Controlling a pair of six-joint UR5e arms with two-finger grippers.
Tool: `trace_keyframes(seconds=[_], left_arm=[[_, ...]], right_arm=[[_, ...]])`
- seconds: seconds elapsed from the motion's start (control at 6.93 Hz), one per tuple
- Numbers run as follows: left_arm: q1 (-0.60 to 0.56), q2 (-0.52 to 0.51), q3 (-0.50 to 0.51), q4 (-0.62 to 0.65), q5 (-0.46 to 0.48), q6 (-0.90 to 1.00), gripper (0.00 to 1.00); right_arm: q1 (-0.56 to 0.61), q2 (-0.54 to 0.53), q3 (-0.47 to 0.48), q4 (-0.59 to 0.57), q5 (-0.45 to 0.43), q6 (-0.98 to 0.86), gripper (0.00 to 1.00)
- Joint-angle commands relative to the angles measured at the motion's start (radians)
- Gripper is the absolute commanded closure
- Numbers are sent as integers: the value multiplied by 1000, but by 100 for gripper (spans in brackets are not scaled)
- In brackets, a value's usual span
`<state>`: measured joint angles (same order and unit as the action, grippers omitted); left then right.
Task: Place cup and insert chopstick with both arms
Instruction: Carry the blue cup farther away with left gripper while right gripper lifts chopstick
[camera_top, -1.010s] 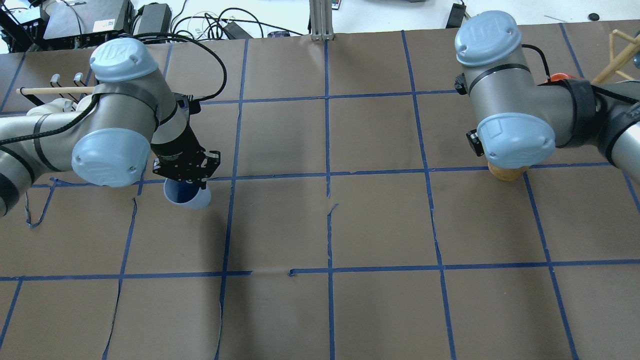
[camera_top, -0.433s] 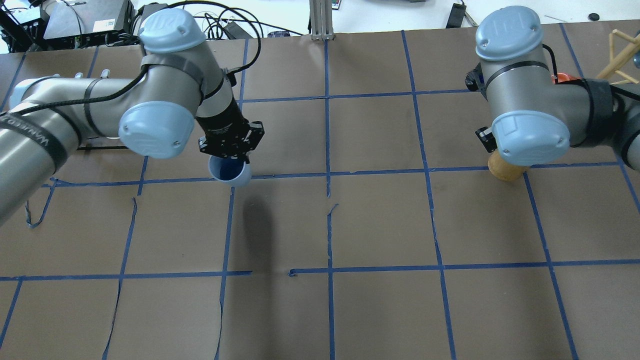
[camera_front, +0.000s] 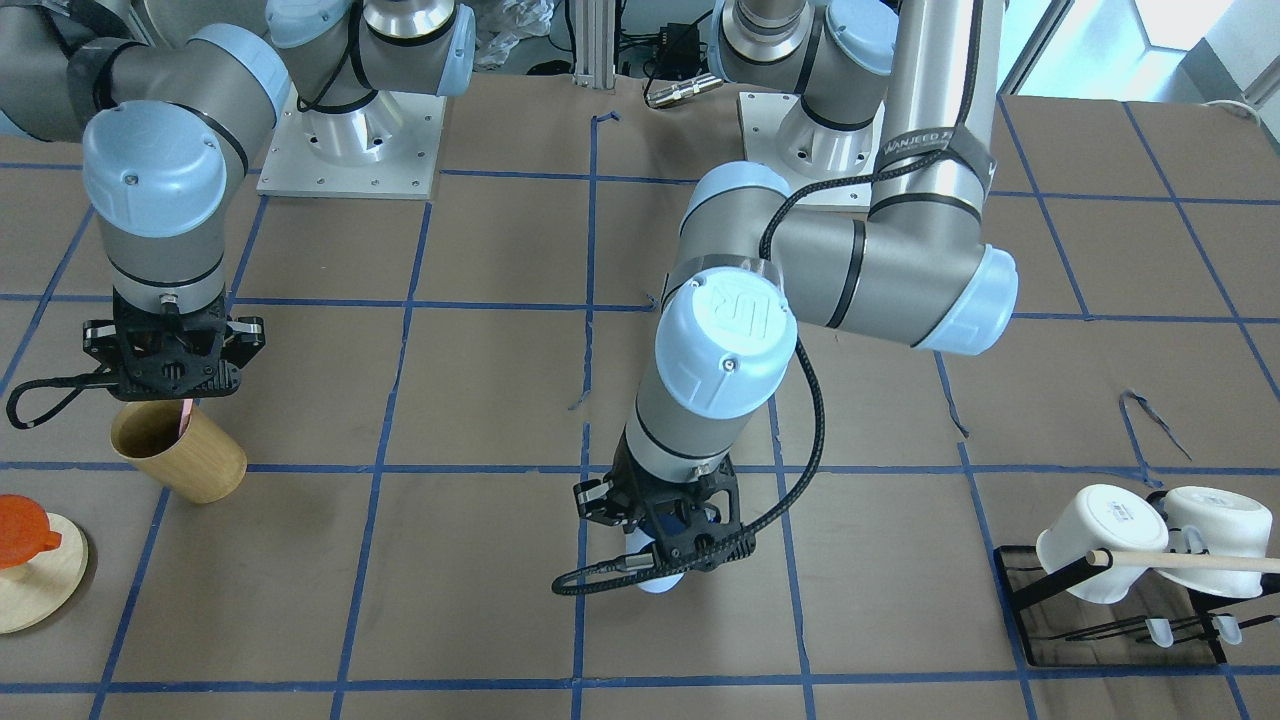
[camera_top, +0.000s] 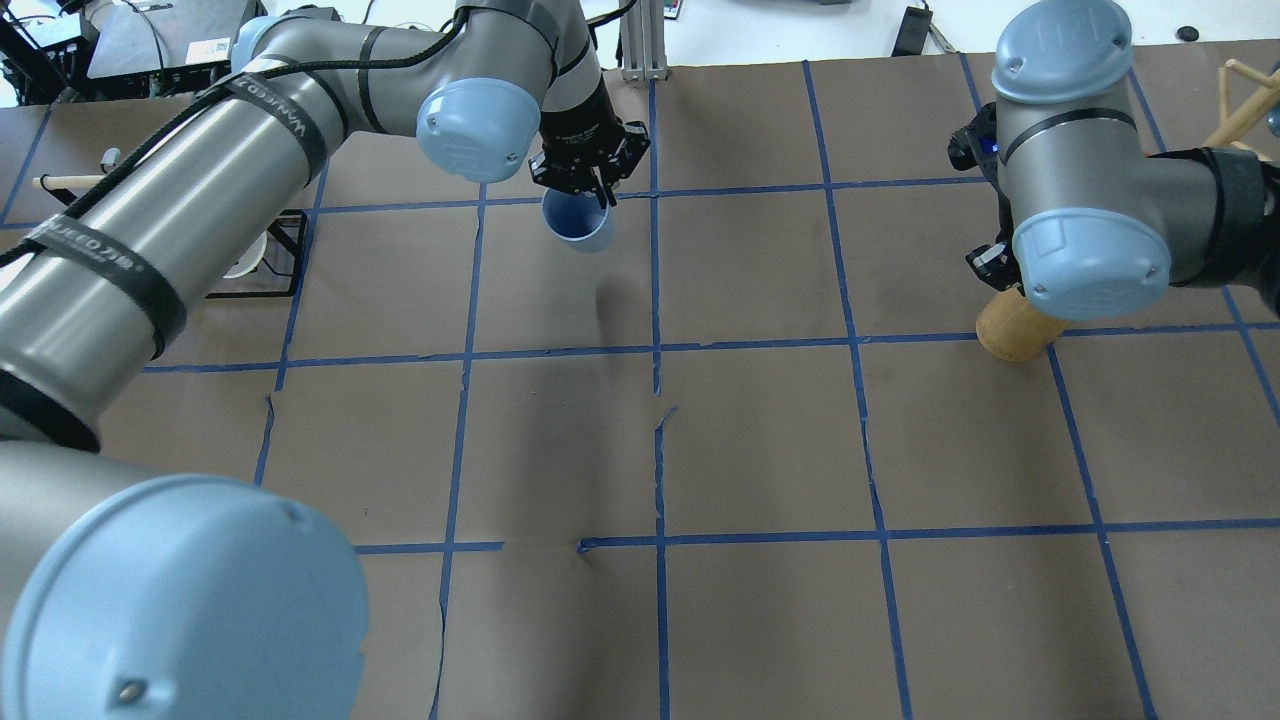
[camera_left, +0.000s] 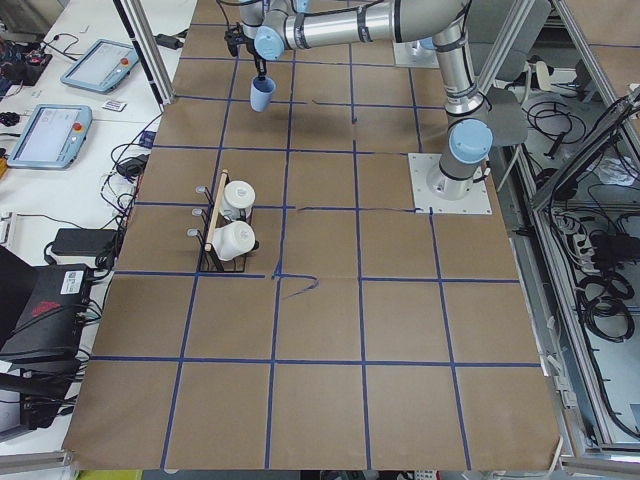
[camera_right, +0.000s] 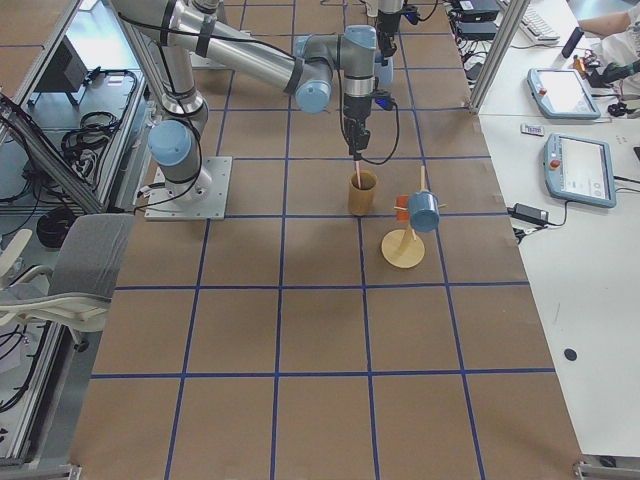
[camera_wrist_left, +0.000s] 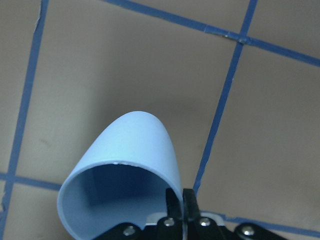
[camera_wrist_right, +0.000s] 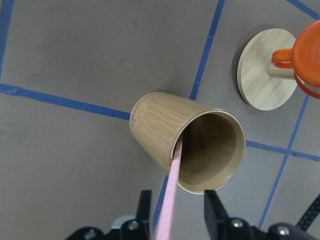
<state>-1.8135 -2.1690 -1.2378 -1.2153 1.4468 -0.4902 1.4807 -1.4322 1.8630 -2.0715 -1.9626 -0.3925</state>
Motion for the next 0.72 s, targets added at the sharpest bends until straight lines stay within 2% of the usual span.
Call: trace_keyframes(seconds=[0.0,0.29,0.43,0.58], left_arm=[[-45,-118,141,3,-14,1,100],[-61,-147,149,-9,-10,13,100],[-61,-153,149,-9,-13,7,100],[-61,-158,150,-9,-14,-1,17]], right_arm=[[0,0,-4,-9,2,0,55],[1,0,-5,-9,2,-3,78],[1,0,-11,-7,-2,-6,81],[1,0,-27,-4,-2,-21,85]])
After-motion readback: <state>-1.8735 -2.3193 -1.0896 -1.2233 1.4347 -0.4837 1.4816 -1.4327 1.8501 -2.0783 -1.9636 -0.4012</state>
